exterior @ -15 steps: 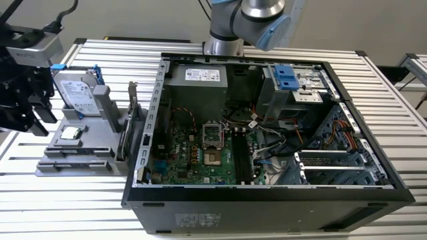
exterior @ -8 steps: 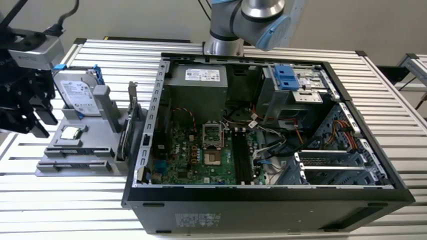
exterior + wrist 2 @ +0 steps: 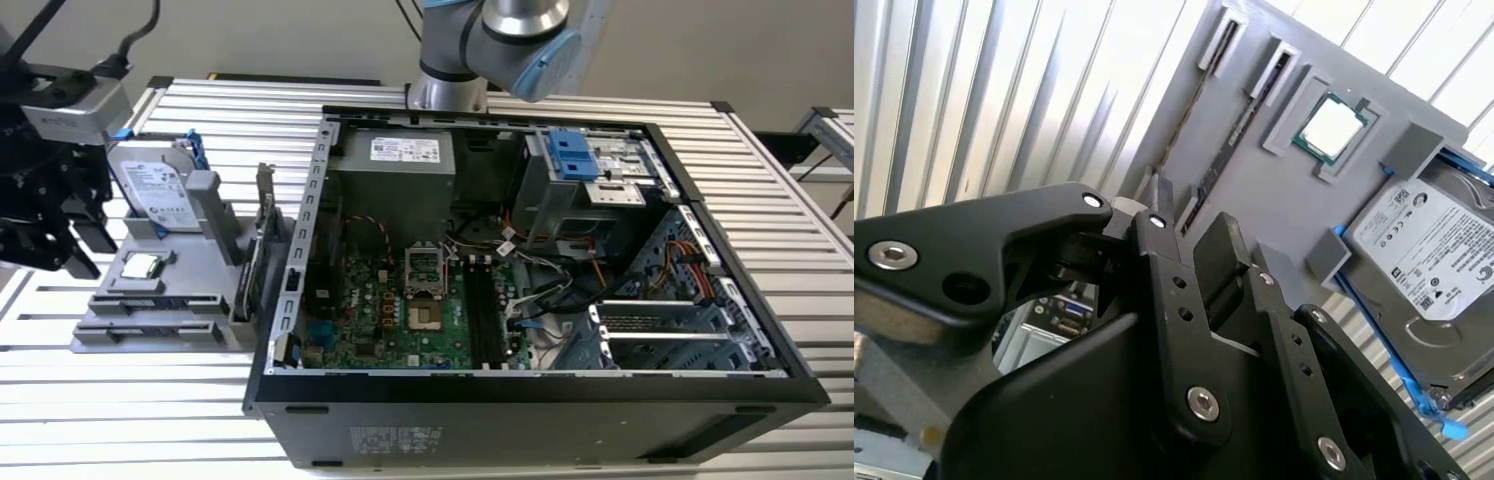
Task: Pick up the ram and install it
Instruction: 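Pick up the ram and move it above insertion slot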
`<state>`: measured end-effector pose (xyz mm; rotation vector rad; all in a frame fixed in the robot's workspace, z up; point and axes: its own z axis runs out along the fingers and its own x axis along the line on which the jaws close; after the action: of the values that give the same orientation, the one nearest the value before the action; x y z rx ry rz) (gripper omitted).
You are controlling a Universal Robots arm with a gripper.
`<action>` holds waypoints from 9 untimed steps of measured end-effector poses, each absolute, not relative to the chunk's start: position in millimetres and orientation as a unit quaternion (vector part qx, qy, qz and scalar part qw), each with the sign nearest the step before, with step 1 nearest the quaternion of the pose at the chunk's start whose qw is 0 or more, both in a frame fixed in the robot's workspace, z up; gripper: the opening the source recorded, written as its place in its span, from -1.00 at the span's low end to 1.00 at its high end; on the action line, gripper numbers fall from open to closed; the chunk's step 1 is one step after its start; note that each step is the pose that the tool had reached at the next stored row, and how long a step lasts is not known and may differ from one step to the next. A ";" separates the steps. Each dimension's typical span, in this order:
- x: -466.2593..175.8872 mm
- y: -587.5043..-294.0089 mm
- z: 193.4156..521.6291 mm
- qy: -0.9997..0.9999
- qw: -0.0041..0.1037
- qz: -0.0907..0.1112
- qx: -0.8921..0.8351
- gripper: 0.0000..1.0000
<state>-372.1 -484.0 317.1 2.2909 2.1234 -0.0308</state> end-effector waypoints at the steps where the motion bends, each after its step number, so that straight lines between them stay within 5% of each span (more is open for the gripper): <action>1: -372.1 -484.0 316.6 0.680 0.009 -0.010 0.733 1.00; 9: -372.1 -483.7 312.6 0.680 0.012 -0.013 0.733 1.00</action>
<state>-372.1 -483.7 312.6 2.2866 2.1193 -0.0394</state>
